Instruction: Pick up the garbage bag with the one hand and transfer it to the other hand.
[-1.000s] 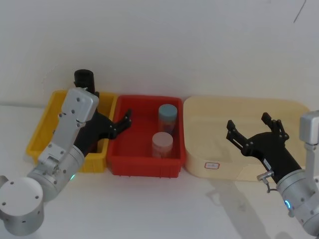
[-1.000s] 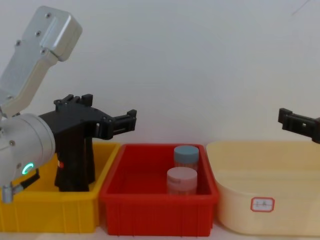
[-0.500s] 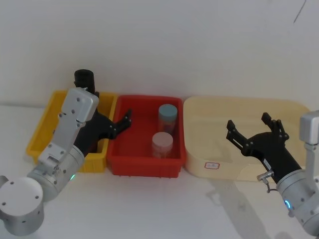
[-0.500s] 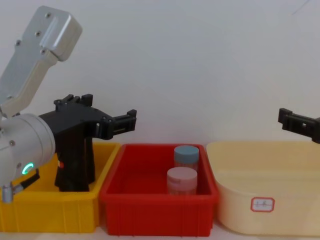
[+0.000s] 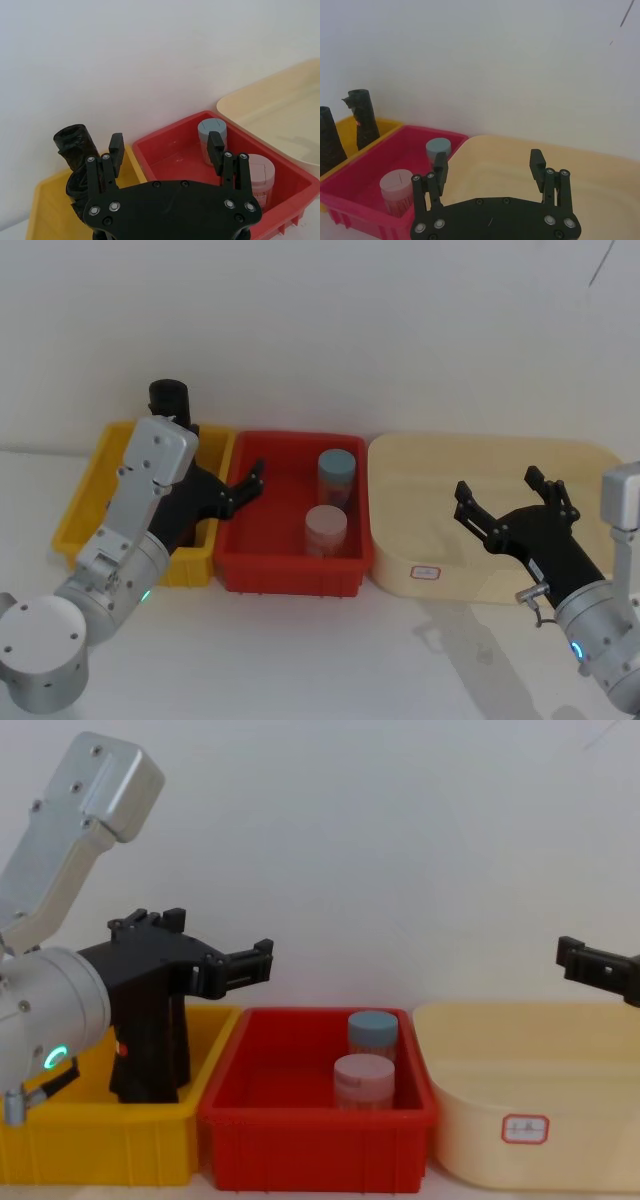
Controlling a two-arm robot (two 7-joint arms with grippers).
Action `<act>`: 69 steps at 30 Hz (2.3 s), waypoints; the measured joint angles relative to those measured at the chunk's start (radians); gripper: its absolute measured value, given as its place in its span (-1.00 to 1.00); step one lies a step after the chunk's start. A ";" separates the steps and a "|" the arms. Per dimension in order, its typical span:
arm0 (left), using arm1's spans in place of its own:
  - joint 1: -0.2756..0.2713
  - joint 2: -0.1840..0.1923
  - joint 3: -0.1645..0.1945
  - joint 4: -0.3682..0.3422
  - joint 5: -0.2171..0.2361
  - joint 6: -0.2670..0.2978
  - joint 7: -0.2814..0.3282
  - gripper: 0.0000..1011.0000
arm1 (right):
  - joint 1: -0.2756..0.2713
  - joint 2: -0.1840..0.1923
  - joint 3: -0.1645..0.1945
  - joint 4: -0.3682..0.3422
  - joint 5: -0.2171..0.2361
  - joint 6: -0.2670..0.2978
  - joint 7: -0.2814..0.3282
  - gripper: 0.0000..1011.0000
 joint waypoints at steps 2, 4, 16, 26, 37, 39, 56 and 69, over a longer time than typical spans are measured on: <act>0.000 0.000 0.000 0.000 0.000 0.000 0.000 0.98 | 0.000 0.000 0.000 0.000 0.000 0.000 0.000 0.98; 0.000 0.000 0.000 0.000 0.000 0.000 0.000 0.98 | 0.000 0.000 0.000 0.000 0.000 0.000 0.000 0.98; 0.000 0.000 0.000 0.000 0.000 0.000 0.000 0.98 | 0.000 0.000 0.000 0.000 0.000 0.000 0.000 0.98; 0.000 0.000 0.000 0.000 0.000 0.000 0.000 0.98 | 0.000 0.000 0.000 0.000 0.000 0.000 0.000 0.98; 0.000 0.000 0.000 0.000 0.000 0.000 0.000 0.98 | 0.000 0.000 0.000 0.000 0.000 0.000 0.000 0.98; 0.000 0.000 0.000 0.000 0.000 0.000 0.000 0.98 | 0.000 0.000 0.000 0.000 0.000 0.000 0.000 0.98; 0.000 0.000 0.000 0.000 0.000 0.000 0.000 0.98 | 0.000 0.000 0.000 0.000 0.000 0.000 0.000 0.98; 0.000 0.000 0.000 0.000 0.000 0.000 0.000 0.98 | 0.000 0.000 0.000 0.000 0.000 0.000 0.000 0.98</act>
